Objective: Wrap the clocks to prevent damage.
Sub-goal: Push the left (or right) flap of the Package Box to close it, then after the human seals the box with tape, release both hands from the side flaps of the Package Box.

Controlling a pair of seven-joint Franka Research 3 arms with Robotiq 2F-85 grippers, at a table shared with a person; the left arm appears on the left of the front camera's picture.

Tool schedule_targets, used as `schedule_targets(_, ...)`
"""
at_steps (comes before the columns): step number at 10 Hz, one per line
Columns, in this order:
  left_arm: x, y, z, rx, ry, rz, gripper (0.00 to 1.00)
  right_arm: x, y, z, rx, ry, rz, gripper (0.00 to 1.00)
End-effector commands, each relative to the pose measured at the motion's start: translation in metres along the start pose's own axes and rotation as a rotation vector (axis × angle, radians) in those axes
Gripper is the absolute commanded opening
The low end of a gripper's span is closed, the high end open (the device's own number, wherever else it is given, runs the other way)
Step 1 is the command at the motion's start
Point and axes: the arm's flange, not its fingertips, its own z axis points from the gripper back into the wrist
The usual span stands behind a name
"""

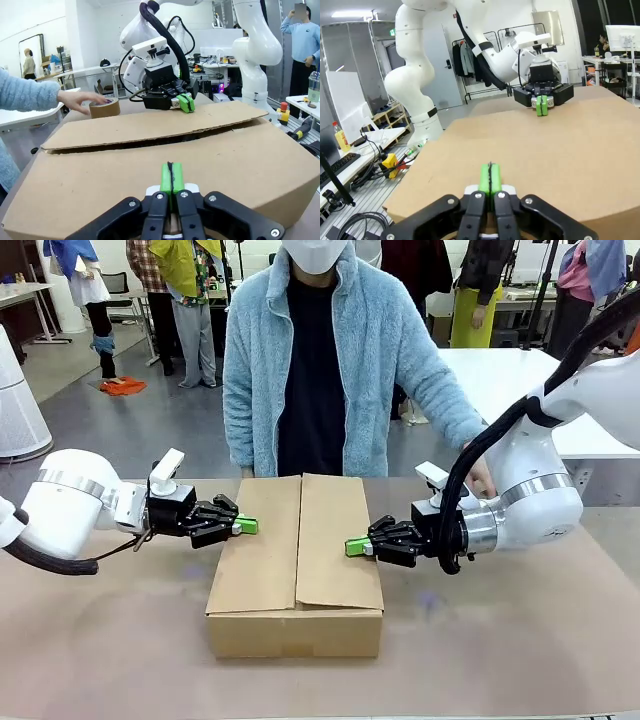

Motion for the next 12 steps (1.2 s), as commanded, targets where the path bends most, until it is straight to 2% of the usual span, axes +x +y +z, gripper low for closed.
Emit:
schedule_targets(1,-0.0014,-0.0003,-0.0002,0.004,0.003,0.003,0.00,-0.0013,0.0005,-0.0015,-0.009,0.012,-0.001,0.01)
schedule_targets(12,-0.0014,-0.0003,-0.0002,0.004,0.003,0.003,0.00,-0.0013,0.0005,-0.0015,-0.009,0.012,-0.001,0.01)
